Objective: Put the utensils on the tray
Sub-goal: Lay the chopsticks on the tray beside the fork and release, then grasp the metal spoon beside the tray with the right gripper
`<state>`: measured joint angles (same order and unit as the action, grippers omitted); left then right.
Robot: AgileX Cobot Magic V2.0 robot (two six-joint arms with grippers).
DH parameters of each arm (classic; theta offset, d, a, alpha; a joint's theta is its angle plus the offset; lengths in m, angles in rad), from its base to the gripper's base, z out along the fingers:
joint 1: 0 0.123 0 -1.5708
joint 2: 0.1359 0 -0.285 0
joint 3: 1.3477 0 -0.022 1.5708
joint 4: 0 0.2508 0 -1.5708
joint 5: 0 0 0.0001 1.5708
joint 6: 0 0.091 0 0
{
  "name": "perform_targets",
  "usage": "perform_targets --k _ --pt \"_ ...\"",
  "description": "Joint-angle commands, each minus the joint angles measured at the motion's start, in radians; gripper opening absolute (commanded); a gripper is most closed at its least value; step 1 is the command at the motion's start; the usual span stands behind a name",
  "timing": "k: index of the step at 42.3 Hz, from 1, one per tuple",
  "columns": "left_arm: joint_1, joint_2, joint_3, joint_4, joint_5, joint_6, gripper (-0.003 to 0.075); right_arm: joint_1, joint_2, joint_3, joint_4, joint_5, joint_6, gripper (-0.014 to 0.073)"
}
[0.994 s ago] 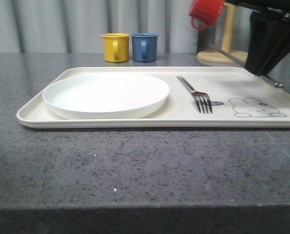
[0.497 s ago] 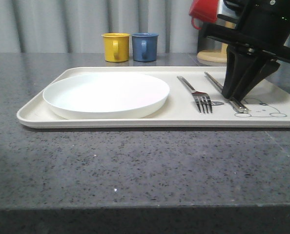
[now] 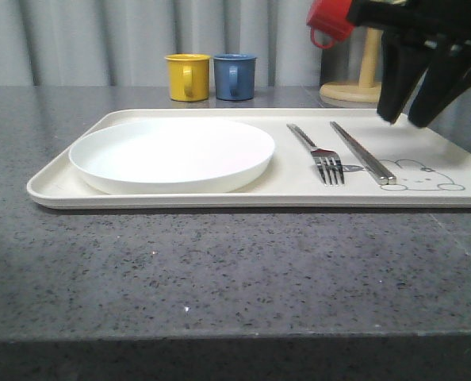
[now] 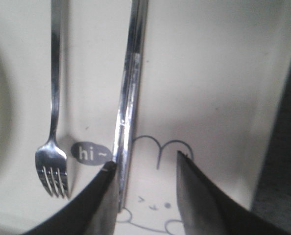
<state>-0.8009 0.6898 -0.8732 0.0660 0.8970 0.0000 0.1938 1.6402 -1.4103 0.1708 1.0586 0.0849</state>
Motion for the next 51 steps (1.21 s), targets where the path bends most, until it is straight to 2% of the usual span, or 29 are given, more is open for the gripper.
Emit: perform_targets --k 1,8,14,21,26,51 --pt "-0.009 -0.001 -0.028 0.004 -0.068 -0.009 0.0428 -0.005 -0.132 -0.033 -0.1 0.019 -0.043 0.0322" --pt "-0.009 -0.001 -0.028 0.004 -0.068 -0.009 0.0428 -0.068 -0.225 -0.033 -0.244 0.109 -0.059 0.0322" --pt "-0.009 -0.001 -0.028 0.004 -0.068 -0.009 0.0428 -0.193 -0.231 -0.031 -0.249 0.164 -0.121 0.0322" --pt "-0.009 -0.001 -0.028 0.004 -0.068 -0.009 0.0428 -0.356 -0.21 0.005 -0.249 0.146 -0.148 0.0322" --pt "-0.009 -0.001 -0.028 0.004 -0.068 -0.009 0.0428 -0.429 -0.162 0.016 -0.247 0.132 -0.151 0.0322" --pt "-0.009 -0.001 -0.028 0.004 -0.068 -0.009 0.0428 -0.445 0.033 0.013 -0.26 0.022 -0.166 0.0322"
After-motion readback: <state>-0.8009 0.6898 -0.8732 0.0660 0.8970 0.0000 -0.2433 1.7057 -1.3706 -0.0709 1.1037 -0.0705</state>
